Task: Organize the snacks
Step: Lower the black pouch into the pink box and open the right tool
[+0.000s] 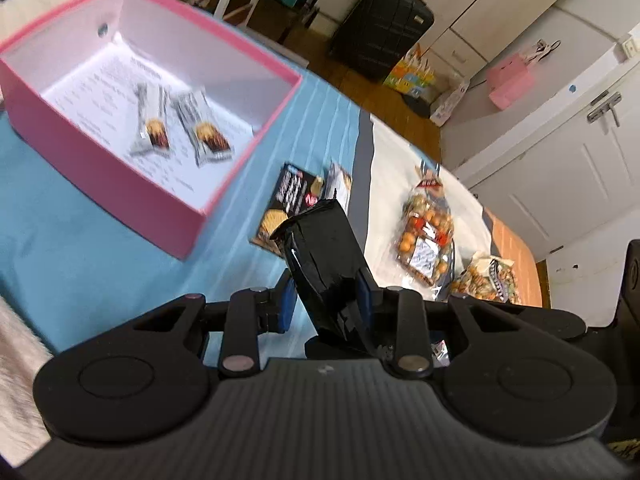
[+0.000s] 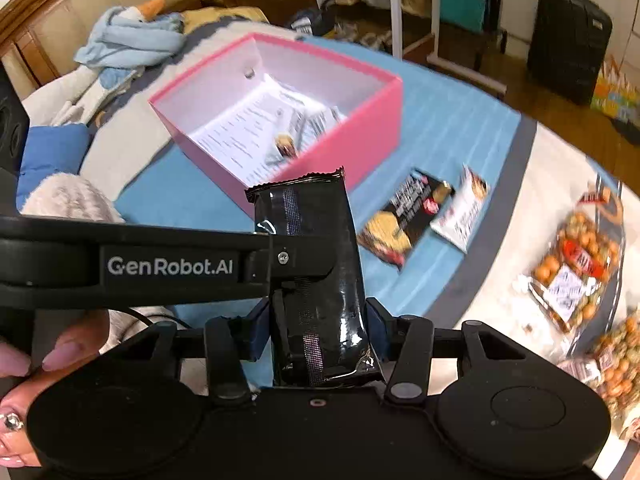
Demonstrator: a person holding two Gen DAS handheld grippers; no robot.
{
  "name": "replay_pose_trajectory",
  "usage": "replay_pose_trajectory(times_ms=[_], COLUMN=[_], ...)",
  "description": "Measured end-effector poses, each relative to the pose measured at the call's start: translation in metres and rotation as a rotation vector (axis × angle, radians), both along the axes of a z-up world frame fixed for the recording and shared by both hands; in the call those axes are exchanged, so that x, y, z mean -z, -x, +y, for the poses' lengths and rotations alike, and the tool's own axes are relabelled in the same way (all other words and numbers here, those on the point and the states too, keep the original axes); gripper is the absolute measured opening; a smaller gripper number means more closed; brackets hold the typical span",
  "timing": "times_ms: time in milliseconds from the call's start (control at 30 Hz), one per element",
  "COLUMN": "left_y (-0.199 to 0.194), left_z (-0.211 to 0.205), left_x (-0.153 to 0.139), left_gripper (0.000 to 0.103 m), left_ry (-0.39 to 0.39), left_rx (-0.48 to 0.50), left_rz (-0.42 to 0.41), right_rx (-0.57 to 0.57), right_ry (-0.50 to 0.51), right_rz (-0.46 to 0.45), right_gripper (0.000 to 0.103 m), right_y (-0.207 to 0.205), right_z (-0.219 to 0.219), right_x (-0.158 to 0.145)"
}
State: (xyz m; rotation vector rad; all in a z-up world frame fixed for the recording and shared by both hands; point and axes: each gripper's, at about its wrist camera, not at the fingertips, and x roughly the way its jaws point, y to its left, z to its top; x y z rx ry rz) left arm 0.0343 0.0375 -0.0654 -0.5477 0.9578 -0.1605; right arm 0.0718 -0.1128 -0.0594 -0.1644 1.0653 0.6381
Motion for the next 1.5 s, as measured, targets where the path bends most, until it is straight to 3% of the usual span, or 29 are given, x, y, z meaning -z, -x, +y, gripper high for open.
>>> replay_pose_trajectory(times_ms=[333, 533, 667, 900, 1133, 1233, 1400, 1500], left_y=[-0.021, -0.052, -0.083, -0.136, -0.157, -0.163, -0.168, -0.168], left_z=[0.069, 0.112, 0.137, 0.177, 0.186, 0.183, 0.168, 0.167], left_x=[-0.043, -0.054, -0.042, 0.001, 0.037, 0.045, 0.05, 0.049], left_gripper=[0.03, 0.03, 0.03, 0.031, 0.032, 0.031, 0.031, 0.039], left_ry=[0.003, -0.125, -0.194, -0.202, -0.225, -0.256, -0.376, -0.394], left_rx=[-0.052, -0.079, -0.099, -0.083, -0.053, -0.039, -0.003, -0.012], left_rz=[-0.059, -0.087, -0.053, 0.063, 0.118, 0.132, 0.136, 0.136], right_rx=[-0.067, -0.115, -0.121, -0.091, -0.061, -0.073, -0.093, -0.092], right_ry=[-0.062, -0.142, -0.17, -0.181, -0.174, -0.167, -0.139, -0.114], right_rz=[-0.114, -0.109, -0.078, 0.023, 0.1, 0.108, 0.081, 0.057], right_gripper=[0.054, 0.054, 0.054, 0.054, 0.054, 0.054, 0.053, 0.057], right_y=[-0.026, -0.069, -0.097, -0.137, -0.154, -0.157, -0.154, -0.152], right_z=[0.06, 0.109, 0.141, 0.174, 0.191, 0.196, 0.204, 0.203], right_x=[-0.039, -0.039, -0.021, 0.029, 0.063, 0.068, 0.072, 0.075])
